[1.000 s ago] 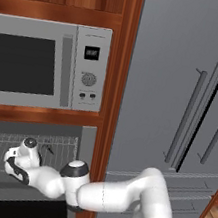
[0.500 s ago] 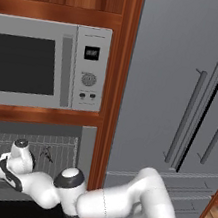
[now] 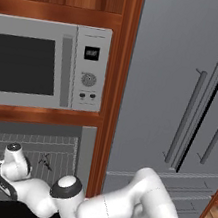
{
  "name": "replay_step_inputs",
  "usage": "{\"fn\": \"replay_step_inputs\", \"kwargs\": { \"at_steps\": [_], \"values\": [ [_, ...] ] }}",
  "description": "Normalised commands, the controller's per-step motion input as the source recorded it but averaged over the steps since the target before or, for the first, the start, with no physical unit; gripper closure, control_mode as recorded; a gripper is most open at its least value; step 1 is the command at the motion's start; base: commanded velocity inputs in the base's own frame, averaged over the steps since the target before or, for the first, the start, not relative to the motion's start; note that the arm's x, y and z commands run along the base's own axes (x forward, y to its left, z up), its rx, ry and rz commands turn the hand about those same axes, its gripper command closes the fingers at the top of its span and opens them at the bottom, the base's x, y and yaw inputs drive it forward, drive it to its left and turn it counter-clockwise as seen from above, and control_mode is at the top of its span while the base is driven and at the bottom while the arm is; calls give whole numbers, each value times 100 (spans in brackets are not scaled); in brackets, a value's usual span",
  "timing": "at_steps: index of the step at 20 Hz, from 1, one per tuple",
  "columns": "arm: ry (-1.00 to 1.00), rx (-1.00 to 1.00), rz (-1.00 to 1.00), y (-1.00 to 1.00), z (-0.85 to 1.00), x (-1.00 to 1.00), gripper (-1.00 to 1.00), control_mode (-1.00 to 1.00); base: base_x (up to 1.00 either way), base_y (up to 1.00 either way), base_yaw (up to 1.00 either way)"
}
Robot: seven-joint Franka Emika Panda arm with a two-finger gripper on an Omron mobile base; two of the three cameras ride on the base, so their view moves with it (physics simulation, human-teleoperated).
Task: Take the fish from the oven and place it on the plate on the counter.
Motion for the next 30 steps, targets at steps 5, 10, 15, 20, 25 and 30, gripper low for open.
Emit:
{"fn": "replay_step_inputs", "kwargs": {
  "at_steps": [5,10,15,20,25,30],
  "values": [
    [2,-3,0,0,-100,-100,-100,-100,0,0,0],
    [1,-3,0,0,-100,-100,-100,-100,0,0,0],
    [3,-2,0,-1,-100,-100,-100,-100,0,0,0],
    [6,0,0,-6,-94,-100,-100,-100,0,0,0],
    [4,0,0,-10,-63,-100,-100,-100,0,0,0],
    [-22,0,-3,0,49,-58,-100,-100,0,0,0]
  ]
}}
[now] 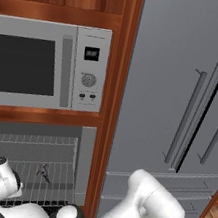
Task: Take the fish from the oven and place it on the plate on the counter.
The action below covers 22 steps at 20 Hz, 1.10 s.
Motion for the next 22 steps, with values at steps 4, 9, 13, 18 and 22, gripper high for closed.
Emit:
{"fn": "replay_step_inputs", "kwargs": {
  "at_steps": [4,9,13,18,22],
  "values": [
    [-23,4,-11,-2,80,-41,-100,-100,0,0,0],
    [-13,11,-25,-10,76,-20,-100,-100,0,0,0],
    [-2,13,-32,-20,65,0,-100,-100,0,0,0],
    [4,4,-11,-36,29,27,-100,-100,0,0,0],
    [5,-4,1,-80,0,61,-100,-100,0,0,0]
  ]
}}
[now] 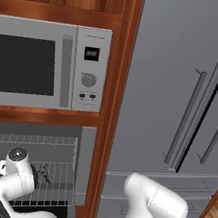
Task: Take the fish from the oven and place it on the plate on the counter.
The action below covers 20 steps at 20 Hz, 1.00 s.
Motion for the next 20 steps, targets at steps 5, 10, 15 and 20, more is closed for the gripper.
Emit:
{"fn": "replay_step_inputs", "kwargs": {
  "at_steps": [5,10,15,20],
  "values": [
    [2,-3,11,-71,0,64,-100,-100,0,0,0],
    [0,0,7,-30,-9,49,-100,-100,0,0,0],
    [2,-2,4,-3,-51,26,-100,-100,0,0,0],
    [1,-8,6,-15,-39,28,-100,-100,0,0,0]
  ]
}}
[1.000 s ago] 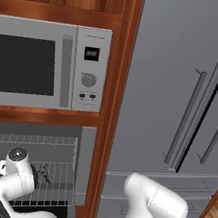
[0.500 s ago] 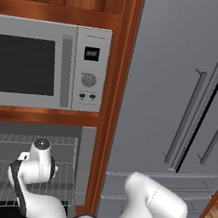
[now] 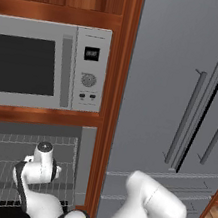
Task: Take the fish from the oven and place it on the plate on the counter.
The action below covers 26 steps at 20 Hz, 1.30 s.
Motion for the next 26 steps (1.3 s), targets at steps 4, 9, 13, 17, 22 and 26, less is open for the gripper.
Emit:
{"fn": "replay_step_inputs", "kwargs": {
  "at_steps": [4,9,13,17,22,26],
  "values": [
    [1,-1,19,-14,0,14,-100,-100,0,0,0],
    [6,-2,25,-40,-37,40,-100,-100,0,0,0],
    [0,0,12,-31,-16,35,-100,-100,0,0,0],
    [0,-1,0,-4,-27,43,-100,-100,0,0,0],
    [0,-8,0,13,-58,39,-100,-100,0,0,0],
    [0,-9,2,27,-9,27,-100,-100,0,0,0]
  ]
}}
